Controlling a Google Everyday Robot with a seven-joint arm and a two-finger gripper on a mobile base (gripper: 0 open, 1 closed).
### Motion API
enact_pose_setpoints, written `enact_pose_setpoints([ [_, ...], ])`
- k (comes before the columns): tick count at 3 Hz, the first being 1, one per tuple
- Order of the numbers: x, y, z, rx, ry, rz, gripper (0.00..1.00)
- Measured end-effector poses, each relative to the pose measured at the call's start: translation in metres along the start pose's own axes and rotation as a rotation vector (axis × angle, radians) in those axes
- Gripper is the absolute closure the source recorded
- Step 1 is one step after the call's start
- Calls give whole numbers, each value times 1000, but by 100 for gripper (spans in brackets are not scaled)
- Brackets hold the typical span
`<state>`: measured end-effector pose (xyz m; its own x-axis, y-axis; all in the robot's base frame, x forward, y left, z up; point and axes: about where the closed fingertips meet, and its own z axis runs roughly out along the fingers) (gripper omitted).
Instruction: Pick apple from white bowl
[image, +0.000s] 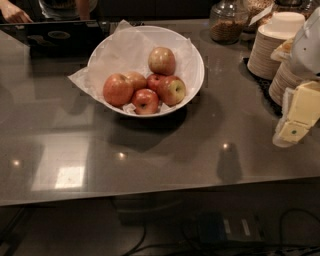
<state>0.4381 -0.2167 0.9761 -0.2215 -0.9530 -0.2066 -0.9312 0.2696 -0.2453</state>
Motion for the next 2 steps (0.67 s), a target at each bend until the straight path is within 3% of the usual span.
enact_pose_setpoints([
  [2,-10,-3,2,4,-16,-14,0],
])
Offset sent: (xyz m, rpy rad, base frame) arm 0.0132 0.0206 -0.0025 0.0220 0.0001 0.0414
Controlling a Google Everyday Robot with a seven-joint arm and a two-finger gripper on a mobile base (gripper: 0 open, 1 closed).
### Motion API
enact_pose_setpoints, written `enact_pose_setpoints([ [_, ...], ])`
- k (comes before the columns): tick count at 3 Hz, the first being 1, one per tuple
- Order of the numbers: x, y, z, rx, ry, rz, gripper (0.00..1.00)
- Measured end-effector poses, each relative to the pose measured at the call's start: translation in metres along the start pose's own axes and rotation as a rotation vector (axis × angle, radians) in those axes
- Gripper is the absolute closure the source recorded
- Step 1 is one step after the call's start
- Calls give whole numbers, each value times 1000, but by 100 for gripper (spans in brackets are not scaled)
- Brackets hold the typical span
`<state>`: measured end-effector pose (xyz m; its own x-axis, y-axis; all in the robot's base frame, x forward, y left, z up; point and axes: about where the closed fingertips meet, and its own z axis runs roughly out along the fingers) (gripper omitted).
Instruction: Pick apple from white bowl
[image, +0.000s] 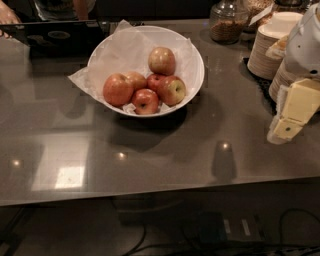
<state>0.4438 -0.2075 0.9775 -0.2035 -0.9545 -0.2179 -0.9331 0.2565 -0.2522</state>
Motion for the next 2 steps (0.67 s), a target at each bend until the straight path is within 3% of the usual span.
enact_pose_setpoints([
  [2,-87,-16,15,-58,-156,-132,0],
])
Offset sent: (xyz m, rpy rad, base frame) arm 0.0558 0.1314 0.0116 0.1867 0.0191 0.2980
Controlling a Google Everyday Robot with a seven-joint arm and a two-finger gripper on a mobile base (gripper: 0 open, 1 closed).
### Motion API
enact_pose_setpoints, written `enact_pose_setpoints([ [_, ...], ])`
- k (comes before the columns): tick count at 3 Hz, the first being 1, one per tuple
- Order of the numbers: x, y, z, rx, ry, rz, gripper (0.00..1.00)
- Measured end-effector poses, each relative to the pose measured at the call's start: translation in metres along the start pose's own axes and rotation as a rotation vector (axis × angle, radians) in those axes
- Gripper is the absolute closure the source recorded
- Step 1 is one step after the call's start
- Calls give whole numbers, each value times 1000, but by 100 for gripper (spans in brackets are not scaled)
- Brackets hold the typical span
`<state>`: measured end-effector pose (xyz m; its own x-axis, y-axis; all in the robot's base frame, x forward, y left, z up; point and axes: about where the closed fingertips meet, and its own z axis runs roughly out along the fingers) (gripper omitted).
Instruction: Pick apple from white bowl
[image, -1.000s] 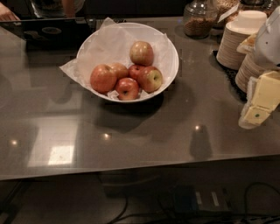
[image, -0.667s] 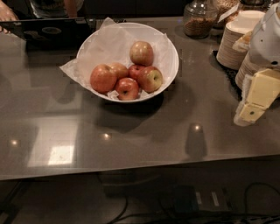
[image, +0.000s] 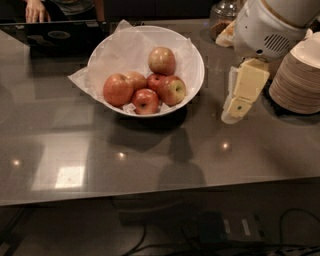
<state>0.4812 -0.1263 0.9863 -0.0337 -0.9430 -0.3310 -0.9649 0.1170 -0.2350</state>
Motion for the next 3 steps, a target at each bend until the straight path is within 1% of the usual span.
enact_pose_setpoints([
  [1,0,0,0,0,0,0,0],
  [2,-6,-7,11,6,-56,25,0],
  [3,-44,-17,30,-37,-157,-29,0],
])
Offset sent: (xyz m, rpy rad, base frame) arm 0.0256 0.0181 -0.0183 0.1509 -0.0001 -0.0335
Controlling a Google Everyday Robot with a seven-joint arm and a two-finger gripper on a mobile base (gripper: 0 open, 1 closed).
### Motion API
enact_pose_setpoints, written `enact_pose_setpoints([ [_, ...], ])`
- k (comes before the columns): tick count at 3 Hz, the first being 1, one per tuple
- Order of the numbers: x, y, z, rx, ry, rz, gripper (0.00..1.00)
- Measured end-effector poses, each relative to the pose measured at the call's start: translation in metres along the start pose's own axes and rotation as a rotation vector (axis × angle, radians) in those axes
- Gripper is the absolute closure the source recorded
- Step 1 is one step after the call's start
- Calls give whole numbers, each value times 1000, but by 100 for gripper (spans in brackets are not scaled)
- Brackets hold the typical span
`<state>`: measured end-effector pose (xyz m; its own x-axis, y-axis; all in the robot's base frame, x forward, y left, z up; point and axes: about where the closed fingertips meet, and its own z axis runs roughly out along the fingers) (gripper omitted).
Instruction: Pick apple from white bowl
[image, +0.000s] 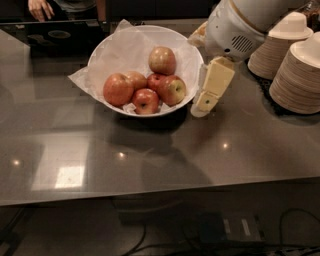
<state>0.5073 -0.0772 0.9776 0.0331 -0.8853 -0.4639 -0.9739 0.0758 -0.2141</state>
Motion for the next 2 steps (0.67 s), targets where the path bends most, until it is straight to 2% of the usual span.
enact_pose_setpoints([
  [2,-43,-14,23,-75,-158,-54,0],
])
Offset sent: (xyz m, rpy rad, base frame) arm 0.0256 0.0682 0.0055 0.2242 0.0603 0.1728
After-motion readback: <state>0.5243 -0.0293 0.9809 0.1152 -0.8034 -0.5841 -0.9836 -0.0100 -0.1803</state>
